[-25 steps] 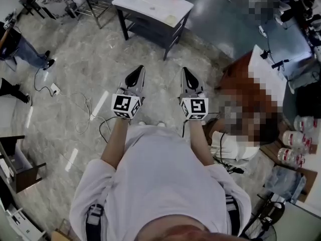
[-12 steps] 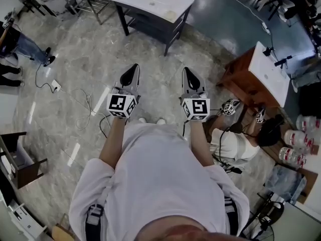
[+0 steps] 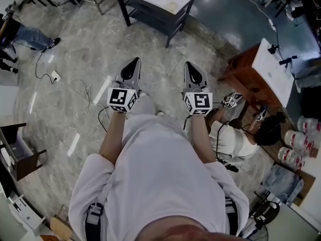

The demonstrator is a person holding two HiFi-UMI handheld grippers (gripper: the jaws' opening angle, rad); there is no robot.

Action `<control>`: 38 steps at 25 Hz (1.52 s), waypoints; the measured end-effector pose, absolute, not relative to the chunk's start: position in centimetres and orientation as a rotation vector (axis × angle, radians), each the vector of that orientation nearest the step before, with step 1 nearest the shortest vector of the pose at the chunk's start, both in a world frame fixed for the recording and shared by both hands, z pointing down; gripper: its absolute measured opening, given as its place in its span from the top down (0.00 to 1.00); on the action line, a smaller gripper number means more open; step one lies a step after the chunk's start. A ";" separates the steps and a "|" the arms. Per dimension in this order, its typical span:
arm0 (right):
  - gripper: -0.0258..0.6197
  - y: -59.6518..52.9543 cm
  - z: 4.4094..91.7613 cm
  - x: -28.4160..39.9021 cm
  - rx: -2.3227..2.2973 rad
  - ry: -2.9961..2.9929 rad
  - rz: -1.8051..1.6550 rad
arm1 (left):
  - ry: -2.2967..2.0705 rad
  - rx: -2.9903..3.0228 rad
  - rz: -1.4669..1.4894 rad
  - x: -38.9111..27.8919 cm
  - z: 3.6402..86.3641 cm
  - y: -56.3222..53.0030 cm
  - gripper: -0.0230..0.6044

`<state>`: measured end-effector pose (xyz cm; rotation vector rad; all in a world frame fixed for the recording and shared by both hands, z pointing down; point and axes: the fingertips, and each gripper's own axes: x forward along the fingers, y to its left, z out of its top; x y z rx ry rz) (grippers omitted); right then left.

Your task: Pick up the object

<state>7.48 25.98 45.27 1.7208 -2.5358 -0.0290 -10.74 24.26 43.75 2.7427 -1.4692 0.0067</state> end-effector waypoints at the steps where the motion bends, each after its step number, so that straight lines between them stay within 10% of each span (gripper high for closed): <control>1: 0.96 25.7 45.4 7.5 1.719 -2.533 -0.026 | -1.464 2.743 0.002 -10.7 43.9 23.8 0.97; 38: 0.96 -17.5 51.0 9.9 1.913 -2.221 0.212 | -1.163 2.764 -0.029 -8.4 48.0 -23.1 0.97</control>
